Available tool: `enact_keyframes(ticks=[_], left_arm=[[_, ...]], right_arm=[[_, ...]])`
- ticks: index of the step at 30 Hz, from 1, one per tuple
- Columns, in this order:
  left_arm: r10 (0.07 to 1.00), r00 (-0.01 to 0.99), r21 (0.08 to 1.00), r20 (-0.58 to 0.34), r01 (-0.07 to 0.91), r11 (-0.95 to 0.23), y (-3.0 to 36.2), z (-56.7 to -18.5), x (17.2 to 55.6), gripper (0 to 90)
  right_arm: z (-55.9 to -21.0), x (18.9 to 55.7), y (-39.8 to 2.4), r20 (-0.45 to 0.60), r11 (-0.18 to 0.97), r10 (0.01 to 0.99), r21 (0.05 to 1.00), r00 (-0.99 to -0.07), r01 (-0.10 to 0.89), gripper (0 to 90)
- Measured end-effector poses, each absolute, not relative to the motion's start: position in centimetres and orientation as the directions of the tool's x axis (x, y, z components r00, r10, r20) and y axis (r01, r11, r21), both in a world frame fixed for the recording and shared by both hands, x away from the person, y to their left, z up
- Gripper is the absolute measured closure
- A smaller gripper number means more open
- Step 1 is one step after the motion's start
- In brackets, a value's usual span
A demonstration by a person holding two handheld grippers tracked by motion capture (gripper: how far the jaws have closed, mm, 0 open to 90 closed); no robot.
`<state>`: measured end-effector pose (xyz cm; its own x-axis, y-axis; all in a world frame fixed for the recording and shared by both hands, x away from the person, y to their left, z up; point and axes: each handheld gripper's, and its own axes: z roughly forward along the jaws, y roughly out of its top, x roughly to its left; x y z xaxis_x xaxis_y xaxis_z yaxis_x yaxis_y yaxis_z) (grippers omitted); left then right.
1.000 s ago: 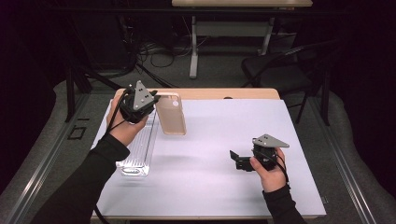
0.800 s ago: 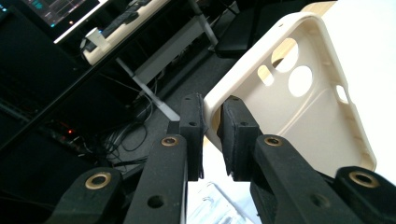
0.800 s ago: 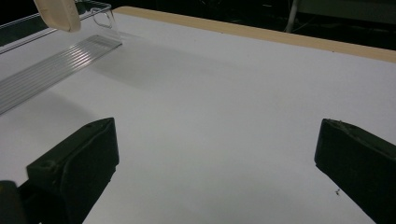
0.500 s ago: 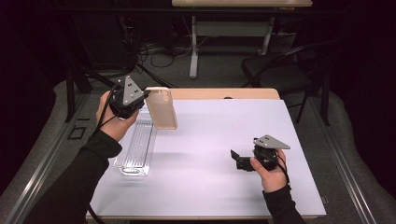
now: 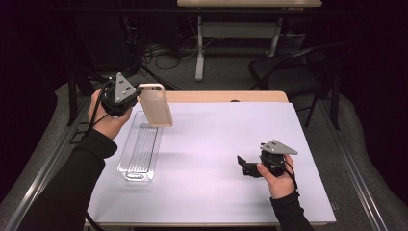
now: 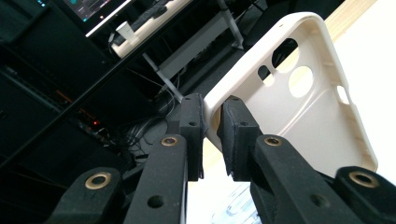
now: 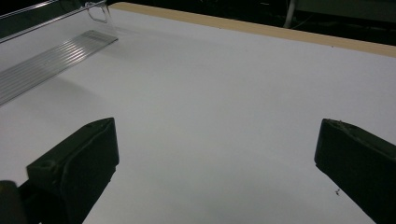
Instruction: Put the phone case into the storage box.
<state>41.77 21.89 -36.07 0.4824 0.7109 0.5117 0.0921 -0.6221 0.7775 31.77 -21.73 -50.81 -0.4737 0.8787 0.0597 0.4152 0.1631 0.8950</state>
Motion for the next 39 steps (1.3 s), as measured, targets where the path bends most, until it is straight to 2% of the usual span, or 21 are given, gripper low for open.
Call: enact_keyframes(ticks=[21, 39], left_arm=[[0.662, 0.451, 0.72, 0.599, 0.058, -0.691, 23.6, -36.5, 43.4, 80.4], [0.662, 0.416, 0.706, 0.624, 0.064, -0.705, 24.2, -38.1, 45.2, 80.3]], right_arm=[[-51.2, 31.8, -21.9, 0.063, 0.162, 0.882, 0.891, -0.468, 0.425, 0.0], [-51.5, 31.8, -21.9, 0.053, 0.171, 0.886, 0.886, -0.461, 0.43, 0.0]])
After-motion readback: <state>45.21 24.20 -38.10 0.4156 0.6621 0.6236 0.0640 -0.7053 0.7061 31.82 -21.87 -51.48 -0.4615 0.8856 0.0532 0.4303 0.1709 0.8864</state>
